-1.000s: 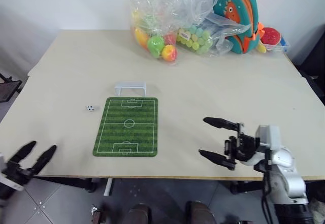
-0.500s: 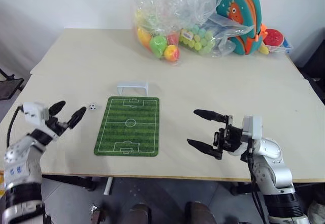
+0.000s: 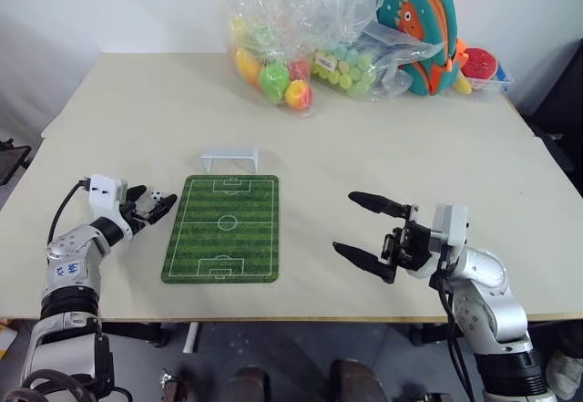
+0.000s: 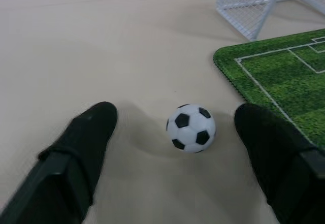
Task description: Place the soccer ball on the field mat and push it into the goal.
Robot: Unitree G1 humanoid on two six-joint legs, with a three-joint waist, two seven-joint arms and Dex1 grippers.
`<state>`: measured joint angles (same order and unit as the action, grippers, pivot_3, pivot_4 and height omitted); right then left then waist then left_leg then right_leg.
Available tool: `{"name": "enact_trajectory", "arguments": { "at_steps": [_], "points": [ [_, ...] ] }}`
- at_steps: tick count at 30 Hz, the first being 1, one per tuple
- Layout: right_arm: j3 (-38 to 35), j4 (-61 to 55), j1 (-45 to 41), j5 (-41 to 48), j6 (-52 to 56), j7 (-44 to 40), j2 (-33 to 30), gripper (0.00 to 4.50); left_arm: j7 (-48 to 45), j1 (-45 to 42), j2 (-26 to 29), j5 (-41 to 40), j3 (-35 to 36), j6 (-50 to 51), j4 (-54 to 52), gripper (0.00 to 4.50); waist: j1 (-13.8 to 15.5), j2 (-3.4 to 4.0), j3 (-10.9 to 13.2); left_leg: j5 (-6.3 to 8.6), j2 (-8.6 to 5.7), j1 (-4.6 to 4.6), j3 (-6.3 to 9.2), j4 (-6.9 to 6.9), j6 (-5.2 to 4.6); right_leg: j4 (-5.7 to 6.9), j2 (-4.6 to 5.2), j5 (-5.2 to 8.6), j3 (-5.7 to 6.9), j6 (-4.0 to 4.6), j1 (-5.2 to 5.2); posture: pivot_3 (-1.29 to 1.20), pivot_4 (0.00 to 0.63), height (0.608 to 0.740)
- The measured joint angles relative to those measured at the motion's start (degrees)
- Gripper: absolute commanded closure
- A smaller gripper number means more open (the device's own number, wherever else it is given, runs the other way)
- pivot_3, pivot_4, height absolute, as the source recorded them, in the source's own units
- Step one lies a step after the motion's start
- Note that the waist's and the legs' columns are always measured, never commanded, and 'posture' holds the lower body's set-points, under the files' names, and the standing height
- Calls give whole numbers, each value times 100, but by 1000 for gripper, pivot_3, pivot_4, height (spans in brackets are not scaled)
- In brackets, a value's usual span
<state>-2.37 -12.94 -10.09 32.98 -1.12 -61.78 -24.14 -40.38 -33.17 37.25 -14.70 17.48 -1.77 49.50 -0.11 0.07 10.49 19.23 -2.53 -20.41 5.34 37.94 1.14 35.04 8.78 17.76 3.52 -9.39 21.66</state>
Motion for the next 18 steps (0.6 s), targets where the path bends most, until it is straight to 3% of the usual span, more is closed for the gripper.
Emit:
{"name": "enact_trajectory", "arguments": {
  "at_steps": [8, 12, 15, 18],
  "points": [
    [0, -35, 36, -24, 0, 65, 0, 0, -122, -2, 22, -2, 3, -80, 77, 3629, 2, 0, 0, 0, 0, 0, -1, 1, 0, 0, 0, 0, -1, 0, 0, 0, 150, 740],
    [7, -33, 31, -29, 0, 66, 0, 0, -343, 26, 25, -103, 55, -81, 62, 3630, 2, 0, 0, 0, 1, 0, 0, 1, 0, 0, 0, 0, -1, 0, 0, 0, 150, 740],
    [-9, -31, 37, -10, 9, -15, -101, 0, -1276, 269, 66, -761, 435, -9, -408, 3630, -13, -4, 3, 3, 12, -7, 0, 2, 4, -3, -7, 0, -1, 1, 6, 0, 150, 740],
    [-63, -57, 86, 160, 127, -244, -383, 0, -2182, 613, 457, -1253, 504, 354, -1449, 3630, -28, -5, 3, 7, 22, -8, -1, 2, 11, -6, -14, -1, -1, 7, 7, 0, 150, 740]
  ]
}}
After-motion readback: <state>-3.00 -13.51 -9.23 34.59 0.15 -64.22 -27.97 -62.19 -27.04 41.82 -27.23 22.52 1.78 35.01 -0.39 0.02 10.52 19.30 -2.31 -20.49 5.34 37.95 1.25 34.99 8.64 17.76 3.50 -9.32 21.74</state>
